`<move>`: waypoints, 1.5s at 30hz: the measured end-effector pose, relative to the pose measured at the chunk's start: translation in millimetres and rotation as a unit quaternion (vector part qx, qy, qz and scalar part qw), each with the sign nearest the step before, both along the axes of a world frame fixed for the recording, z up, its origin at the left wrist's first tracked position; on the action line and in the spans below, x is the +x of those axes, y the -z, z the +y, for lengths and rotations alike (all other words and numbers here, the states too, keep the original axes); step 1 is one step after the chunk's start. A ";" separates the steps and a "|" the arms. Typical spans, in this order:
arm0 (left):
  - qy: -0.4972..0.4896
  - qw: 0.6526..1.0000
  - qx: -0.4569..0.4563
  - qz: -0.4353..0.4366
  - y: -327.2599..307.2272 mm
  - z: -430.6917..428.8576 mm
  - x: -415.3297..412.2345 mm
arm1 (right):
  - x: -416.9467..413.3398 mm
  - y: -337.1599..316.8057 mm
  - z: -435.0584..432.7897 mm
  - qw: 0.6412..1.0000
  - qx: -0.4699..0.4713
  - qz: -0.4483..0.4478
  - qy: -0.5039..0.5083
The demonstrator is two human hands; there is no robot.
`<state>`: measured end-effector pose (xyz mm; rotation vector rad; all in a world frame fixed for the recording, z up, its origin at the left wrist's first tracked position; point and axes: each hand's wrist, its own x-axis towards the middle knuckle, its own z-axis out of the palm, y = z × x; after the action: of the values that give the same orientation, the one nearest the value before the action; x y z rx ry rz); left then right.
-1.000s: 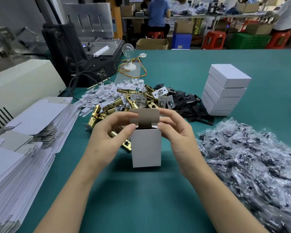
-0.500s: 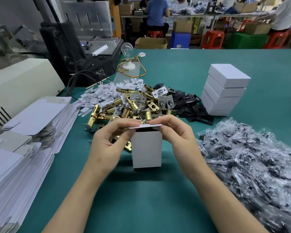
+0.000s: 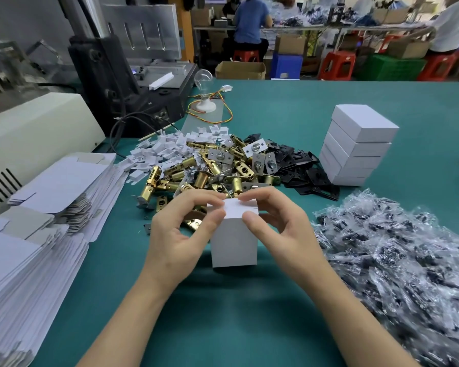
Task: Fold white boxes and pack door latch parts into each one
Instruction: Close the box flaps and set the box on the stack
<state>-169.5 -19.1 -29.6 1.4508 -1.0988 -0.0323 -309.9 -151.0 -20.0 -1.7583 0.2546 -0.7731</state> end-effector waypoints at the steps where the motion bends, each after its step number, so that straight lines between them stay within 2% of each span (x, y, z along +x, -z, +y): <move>1: 0.000 1.000 0.002 0.000 -0.3 -0.2 0.1 | 0.1 0.0 0.3 1.000 -0.002 -0.002 0.002; 9: 0.002 1.000 0.003 -0.004 0.8 0.2 2.3 | -0.6 0.3 1.9 0.998 -0.051 0.001 0.034; 22: 0.046 0.999 -0.002 0.028 -0.2 -0.9 2.0 | 0.1 2.8 0.3 0.999 -0.036 0.000 0.023; 31: 0.054 0.997 0.014 0.052 1.5 1.6 4.2 | -1.4 5.0 -8.4 0.992 -0.114 -0.033 0.045; 39: 0.047 0.998 0.018 0.046 1.3 2.1 4.2 | -2.7 6.8 -10.7 0.993 -0.103 -0.041 0.039; 45: 0.056 0.997 0.014 0.044 1.7 2.0 6.7 | -4.5 6.9 -14.9 0.990 -0.131 -0.038 0.044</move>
<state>-162.8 -17.1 -31.3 1.3977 -1.1113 -0.1898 -314.5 -165.9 -26.9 -1.9698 0.1873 -0.9704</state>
